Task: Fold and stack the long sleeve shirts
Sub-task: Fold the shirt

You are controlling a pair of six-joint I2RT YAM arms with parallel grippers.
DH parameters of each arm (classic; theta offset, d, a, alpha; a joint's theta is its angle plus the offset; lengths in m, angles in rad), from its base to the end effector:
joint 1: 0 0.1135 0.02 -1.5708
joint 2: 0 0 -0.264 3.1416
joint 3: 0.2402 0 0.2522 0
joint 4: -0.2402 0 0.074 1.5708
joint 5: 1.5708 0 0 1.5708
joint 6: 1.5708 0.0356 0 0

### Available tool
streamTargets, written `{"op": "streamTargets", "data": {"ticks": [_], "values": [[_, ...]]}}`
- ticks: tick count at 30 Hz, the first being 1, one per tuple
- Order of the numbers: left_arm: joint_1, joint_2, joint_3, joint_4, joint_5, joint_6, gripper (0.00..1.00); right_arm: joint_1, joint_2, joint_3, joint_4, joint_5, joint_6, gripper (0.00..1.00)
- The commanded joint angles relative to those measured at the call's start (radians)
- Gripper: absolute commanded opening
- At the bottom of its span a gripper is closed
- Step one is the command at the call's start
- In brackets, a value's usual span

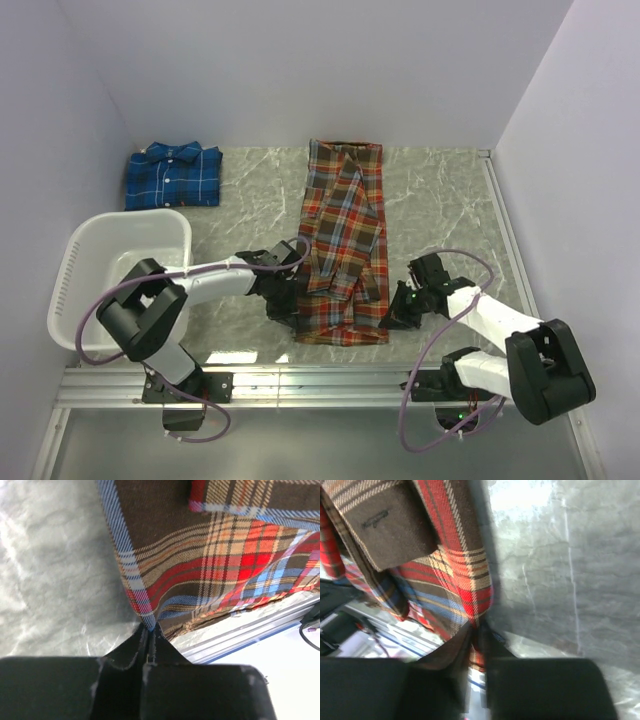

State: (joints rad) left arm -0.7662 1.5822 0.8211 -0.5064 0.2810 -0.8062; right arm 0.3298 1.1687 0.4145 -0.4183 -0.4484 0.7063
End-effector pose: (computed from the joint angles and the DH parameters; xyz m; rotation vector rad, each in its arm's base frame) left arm 0.1906 -0.1972 0.1487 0.0050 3.0606 -0.6367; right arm 0.1629 0.0721 0.1347 0.4107 2.8673 0.8624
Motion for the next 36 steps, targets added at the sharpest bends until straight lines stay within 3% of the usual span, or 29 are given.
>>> {"op": "streamTargets", "data": {"ticks": [1,23,30,36], "values": [[-0.005,-0.076,0.012,-0.052,-0.032,0.012,0.01,0.009,-0.047,0.012,-0.058,0.03,-0.022,0.03],[-0.044,-0.433,-0.091,-0.213,0.077,-0.044,0.01,0.066,-0.274,0.168,-0.442,-0.099,-0.157,0.0],[-0.021,-0.423,0.07,-0.268,-0.089,-0.073,0.0,0.066,-0.251,0.305,-0.45,-0.035,-0.148,0.0],[0.071,-0.332,0.164,-0.164,-0.114,-0.056,0.01,0.057,-0.134,0.417,-0.387,0.027,-0.148,0.0]]}}
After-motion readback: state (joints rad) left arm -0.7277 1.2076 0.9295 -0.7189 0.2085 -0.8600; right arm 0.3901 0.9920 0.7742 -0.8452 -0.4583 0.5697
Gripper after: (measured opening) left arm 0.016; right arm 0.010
